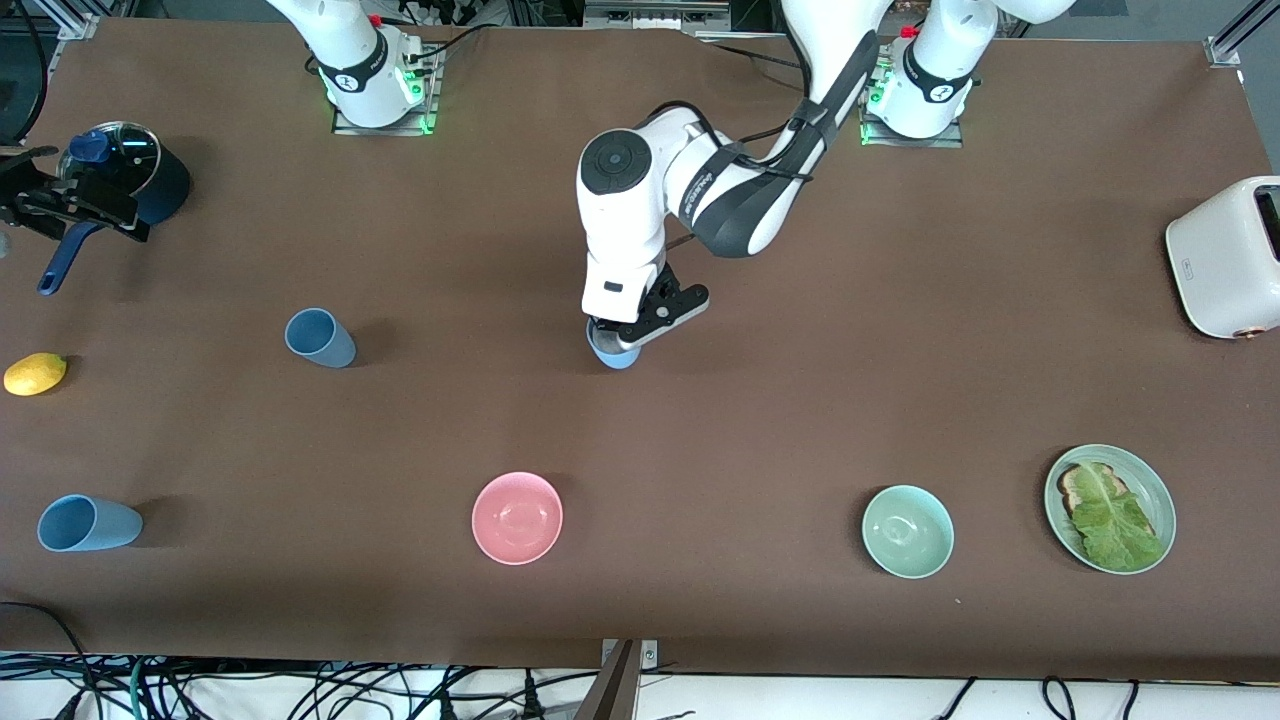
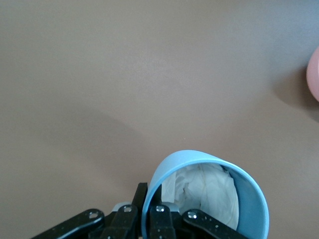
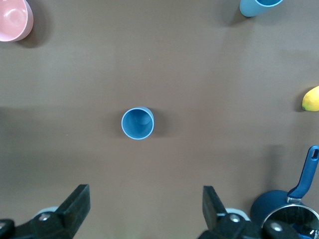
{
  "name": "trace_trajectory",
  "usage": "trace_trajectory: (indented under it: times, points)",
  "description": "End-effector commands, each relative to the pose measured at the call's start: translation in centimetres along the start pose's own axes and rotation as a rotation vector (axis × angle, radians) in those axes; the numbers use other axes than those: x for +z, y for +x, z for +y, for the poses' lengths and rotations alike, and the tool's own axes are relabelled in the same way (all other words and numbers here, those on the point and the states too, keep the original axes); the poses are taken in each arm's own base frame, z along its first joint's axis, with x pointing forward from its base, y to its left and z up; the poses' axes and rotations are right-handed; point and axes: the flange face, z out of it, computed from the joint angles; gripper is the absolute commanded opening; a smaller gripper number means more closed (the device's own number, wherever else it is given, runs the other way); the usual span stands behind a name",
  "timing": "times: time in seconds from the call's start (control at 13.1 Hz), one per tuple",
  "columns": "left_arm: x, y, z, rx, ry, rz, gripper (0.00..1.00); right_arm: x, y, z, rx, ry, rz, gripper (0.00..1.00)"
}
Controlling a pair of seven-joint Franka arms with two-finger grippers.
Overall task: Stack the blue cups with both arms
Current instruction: 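Lift the tissue cup with the left gripper toward the table middle, then lower the tissue cup onto the table middle and open the left gripper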
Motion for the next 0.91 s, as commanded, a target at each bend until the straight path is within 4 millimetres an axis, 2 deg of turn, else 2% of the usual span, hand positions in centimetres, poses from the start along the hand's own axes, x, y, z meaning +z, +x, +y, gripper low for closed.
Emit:
trace_trajectory:
  times: [0.0, 0.61, 0.76, 0.84]
  points:
    - [0.9, -0.6, 1.0, -0.005, -0.008, 0.043, 0.0, -0.6, 0.1, 0.1, -0.003, 0.013, -0.002, 1.0]
    - [8.8, -0.9, 1.3, 0.033, 0.008, 0.082, 0.0, -0.4, 0.0, 0.7, 0.008, 0.014, -0.007, 1.0]
    - [10.0, -0.5, 1.3, 0.03, -0.001, 0.09, 0.0, -0.4, 0.0, 0.7, 0.008, 0.014, -0.007, 1.0]
    - [9.9, -0.5, 1.3, 0.03, -0.004, 0.09, 0.0, -0.4, 0.0, 0.7, 0.008, 0.014, -0.008, 1.0]
